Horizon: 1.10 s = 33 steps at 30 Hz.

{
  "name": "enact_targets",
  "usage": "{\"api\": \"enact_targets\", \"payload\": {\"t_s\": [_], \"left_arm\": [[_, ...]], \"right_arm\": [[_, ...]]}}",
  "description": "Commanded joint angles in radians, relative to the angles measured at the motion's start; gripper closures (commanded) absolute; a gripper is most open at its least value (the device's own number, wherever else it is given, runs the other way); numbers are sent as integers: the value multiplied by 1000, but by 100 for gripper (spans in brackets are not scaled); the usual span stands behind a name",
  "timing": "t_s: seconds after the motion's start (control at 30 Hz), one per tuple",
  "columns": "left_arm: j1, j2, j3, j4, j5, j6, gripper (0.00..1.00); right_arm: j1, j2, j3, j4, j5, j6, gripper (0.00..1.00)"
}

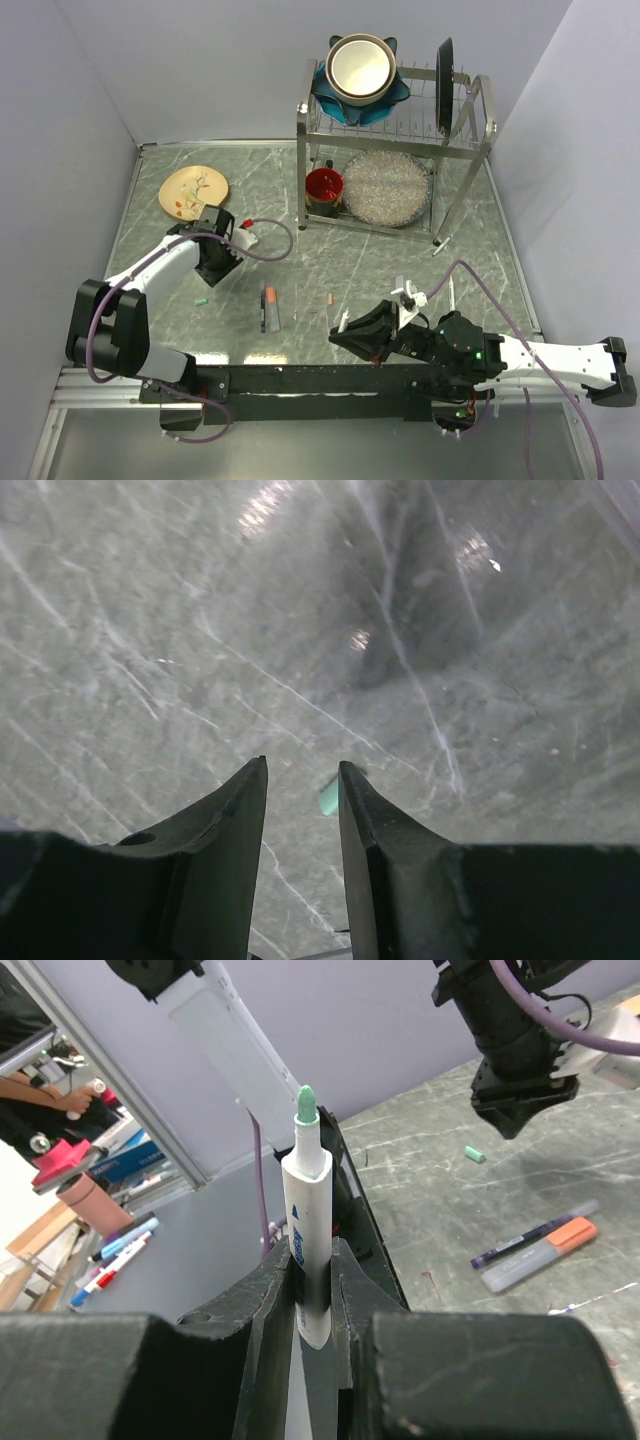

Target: Insert the pens into the pen caps

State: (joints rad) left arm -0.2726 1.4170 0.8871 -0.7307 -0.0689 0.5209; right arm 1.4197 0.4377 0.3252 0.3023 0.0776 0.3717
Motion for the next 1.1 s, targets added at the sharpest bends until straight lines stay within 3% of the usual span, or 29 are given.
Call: {"api": "enact_targets", "payload": {"t_s": [0.0,0.23,0.53,0.8,0.9,1.07], "left_arm": [[19,-1,3,-53,60,68,61],[44,28,-46,-98,20,91,62],[58,53,-97,-35,-37,113,61],[59,79,-115,10,20,100,64],[55,66,-138,27,26,90,69],[29,69,-126,39,57,-2,92]], "right_arm": [[-4,-22,18,-5,7,-34,100],[-4,-17,21,-5,10,-47,100],[-4,-30,20,-6,14,-48,100],[-4,-51,20,-20,21,-45,100],[-5,-53,26,-23,19,-45,100],[-4,-50,38,-31,10,-40,100]]}}
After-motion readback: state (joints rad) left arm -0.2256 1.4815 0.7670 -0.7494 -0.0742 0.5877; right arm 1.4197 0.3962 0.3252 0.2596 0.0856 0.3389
